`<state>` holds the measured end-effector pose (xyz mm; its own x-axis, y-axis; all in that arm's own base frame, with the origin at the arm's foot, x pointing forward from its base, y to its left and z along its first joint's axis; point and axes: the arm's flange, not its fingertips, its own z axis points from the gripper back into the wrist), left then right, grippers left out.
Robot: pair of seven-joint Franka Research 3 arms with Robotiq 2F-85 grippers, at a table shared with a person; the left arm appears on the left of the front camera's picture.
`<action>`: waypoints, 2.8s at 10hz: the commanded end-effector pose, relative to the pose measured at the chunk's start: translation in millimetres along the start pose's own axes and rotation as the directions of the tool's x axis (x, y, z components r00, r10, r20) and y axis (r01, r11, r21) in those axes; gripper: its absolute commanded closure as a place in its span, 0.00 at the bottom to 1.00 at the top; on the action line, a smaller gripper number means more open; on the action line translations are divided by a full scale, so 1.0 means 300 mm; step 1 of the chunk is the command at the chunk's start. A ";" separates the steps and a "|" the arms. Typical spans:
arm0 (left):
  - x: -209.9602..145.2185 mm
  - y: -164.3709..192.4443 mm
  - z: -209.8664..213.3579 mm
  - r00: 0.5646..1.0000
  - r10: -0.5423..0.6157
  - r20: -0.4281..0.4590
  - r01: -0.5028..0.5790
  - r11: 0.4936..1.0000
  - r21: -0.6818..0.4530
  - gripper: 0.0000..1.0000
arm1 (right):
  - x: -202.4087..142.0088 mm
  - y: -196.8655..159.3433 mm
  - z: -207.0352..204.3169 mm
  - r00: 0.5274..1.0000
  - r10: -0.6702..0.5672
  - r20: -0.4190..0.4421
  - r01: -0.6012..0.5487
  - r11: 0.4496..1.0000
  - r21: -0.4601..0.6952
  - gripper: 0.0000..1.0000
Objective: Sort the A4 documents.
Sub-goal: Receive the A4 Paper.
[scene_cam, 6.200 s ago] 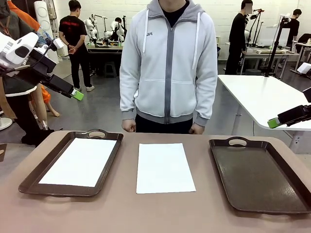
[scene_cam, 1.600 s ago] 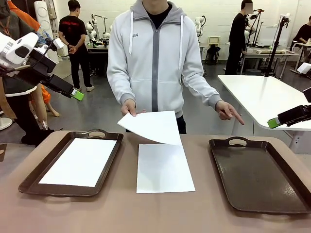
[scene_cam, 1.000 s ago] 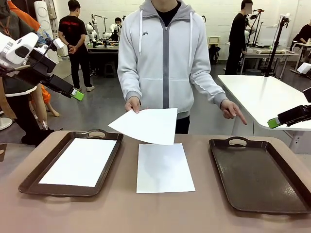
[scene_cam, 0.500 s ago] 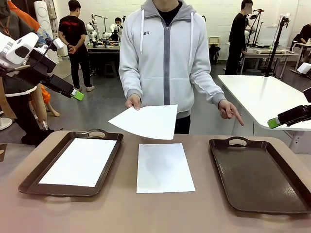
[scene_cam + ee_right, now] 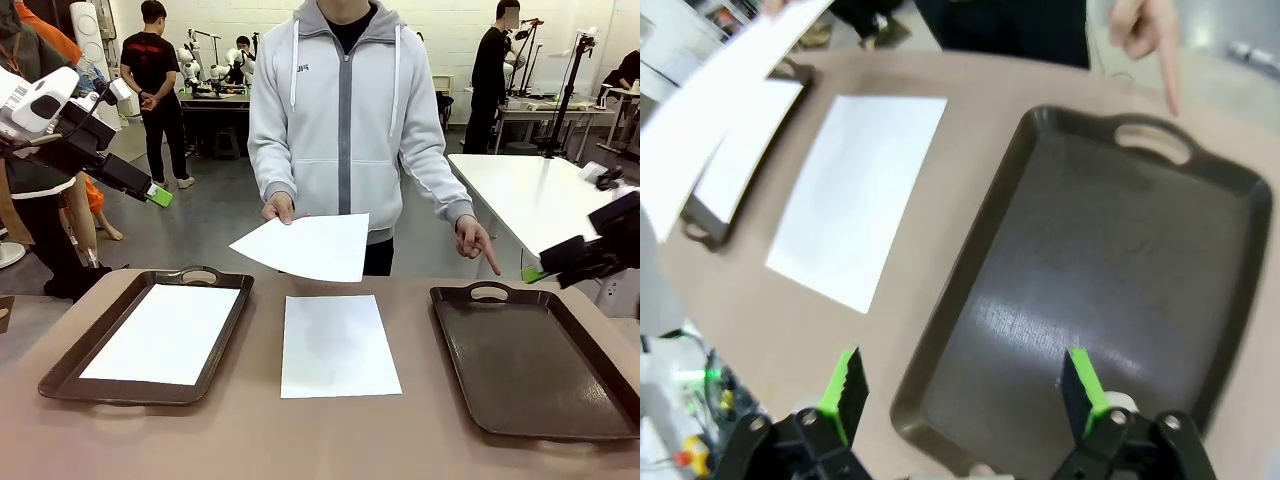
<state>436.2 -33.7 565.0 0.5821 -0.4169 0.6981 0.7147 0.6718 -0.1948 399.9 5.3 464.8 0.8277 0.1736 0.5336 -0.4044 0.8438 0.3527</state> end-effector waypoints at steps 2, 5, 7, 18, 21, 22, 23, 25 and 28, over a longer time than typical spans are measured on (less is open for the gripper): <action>0.000 -0.001 -0.001 1.000 -0.001 0.000 0.001 1.000 0.000 0.00 | 0.138 -0.025 -0.179 0.973 -0.226 -0.044 0.231 0.956 0.180 0.00; 0.000 -0.001 -0.001 1.000 -0.001 0.000 0.001 1.000 0.000 0.00 | 0.215 -0.032 -0.356 0.923 -0.358 -0.141 0.384 0.830 0.404 0.00; 0.000 -0.001 -0.001 1.000 -0.001 0.000 0.001 1.000 0.000 0.00 | 0.261 -0.033 -0.493 0.893 -0.403 -0.199 0.448 0.763 0.466 0.00; 0.000 -0.001 -0.001 1.000 -0.001 0.000 0.001 1.000 0.000 0.00 | 0.336 0.144 -0.731 0.831 -0.451 -0.326 0.537 0.493 0.685 0.00; 0.000 -0.001 -0.001 1.000 -0.001 0.000 0.001 1.000 0.000 0.00 | 0.341 0.210 -0.798 0.815 -0.436 -0.381 0.561 0.433 0.706 0.00; 0.000 -0.001 -0.001 1.000 -0.001 0.000 0.001 1.000 0.000 0.00 | 0.340 0.221 -0.807 0.813 -0.437 -0.384 0.564 0.430 0.705 0.00; 0.000 -0.001 -0.001 1.000 -0.001 0.000 0.001 1.000 0.000 0.00 | 0.342 0.235 -0.815 0.814 -0.435 -0.385 0.563 0.425 0.709 0.00; 0.000 -0.001 -0.001 1.000 -0.001 0.000 0.001 1.000 0.000 0.00 | 0.354 0.272 -0.836 0.818 -0.424 -0.389 0.557 0.414 0.719 0.00; 0.000 -0.001 -0.001 1.000 -0.001 0.000 0.001 1.000 0.000 0.00 | 0.369 0.295 -0.871 0.816 -0.430 -0.385 0.558 0.414 0.719 0.00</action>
<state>436.3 -33.8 564.8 0.5824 -0.4171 0.6977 0.7146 0.6718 -0.1949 548.6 222.9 358.4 1.0000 0.0041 0.0006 -0.0010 0.1024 0.9947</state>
